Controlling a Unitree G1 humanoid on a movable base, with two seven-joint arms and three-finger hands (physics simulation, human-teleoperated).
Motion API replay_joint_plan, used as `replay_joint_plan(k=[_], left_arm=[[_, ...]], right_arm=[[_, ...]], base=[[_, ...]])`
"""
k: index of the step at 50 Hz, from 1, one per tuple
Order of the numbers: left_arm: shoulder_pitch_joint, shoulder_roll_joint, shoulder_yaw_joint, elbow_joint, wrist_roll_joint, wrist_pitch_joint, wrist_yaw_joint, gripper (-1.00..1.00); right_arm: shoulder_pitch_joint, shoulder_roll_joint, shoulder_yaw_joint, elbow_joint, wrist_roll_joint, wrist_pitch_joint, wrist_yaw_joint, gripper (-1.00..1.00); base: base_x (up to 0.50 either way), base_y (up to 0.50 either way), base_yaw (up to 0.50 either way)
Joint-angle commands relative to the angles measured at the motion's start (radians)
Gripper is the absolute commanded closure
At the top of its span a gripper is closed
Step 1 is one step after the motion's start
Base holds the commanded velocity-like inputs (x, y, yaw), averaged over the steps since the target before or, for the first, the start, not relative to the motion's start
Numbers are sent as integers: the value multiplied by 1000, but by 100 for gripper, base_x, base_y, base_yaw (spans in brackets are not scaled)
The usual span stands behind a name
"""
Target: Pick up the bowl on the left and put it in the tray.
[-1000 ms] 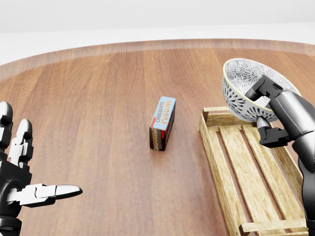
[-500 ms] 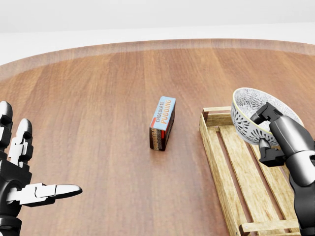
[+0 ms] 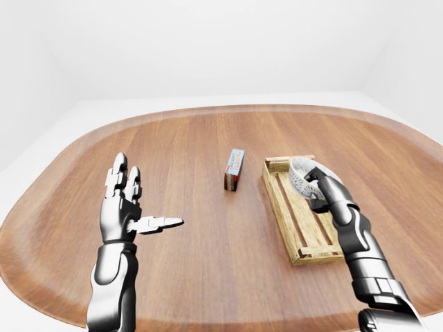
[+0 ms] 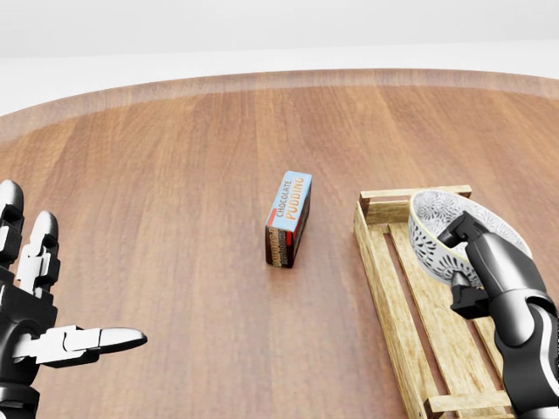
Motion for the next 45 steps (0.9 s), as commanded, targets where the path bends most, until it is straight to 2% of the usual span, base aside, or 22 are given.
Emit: replay_joint_plan(k=[1, 5, 11, 20, 26, 28, 45], left_arm=[[-4, -12, -30, 65, 31, 0, 13, -100], [-5, -13, -33, 71, 33, 0, 12, -100], [-5, -13, -35, 75, 34, 0, 12, -100], [-8, -10, -34, 72, 33, 0, 12, -100], [-8, -10, -33, 72, 33, 0, 12, -100], [-6, -11, -34, 64, 33, 0, 13, -100], [-2, -12, -31, 53, 30, 0, 11, -100]], right_arm=[[-21, 11, 15, 141, -25, 0, -47, 100], [-26, 8, 38, 198, -61, 0, -86, 100], [-28, 11, 35, 211, -57, 0, -91, 100], [-67, 17, 60, 317, -86, 0, -177, 100], [-68, 16, 61, 320, -84, 0, -179, 100], [-90, 27, 85, 366, -116, 0, -238, 100], [-73, 56, 105, 355, -143, 0, -256, 100]], base=[[0, 0, 0], [0, 0, 0], [0, 0, 0], [0, 0, 0], [0, 0, 0], [0, 0, 0], [0, 0, 0]])
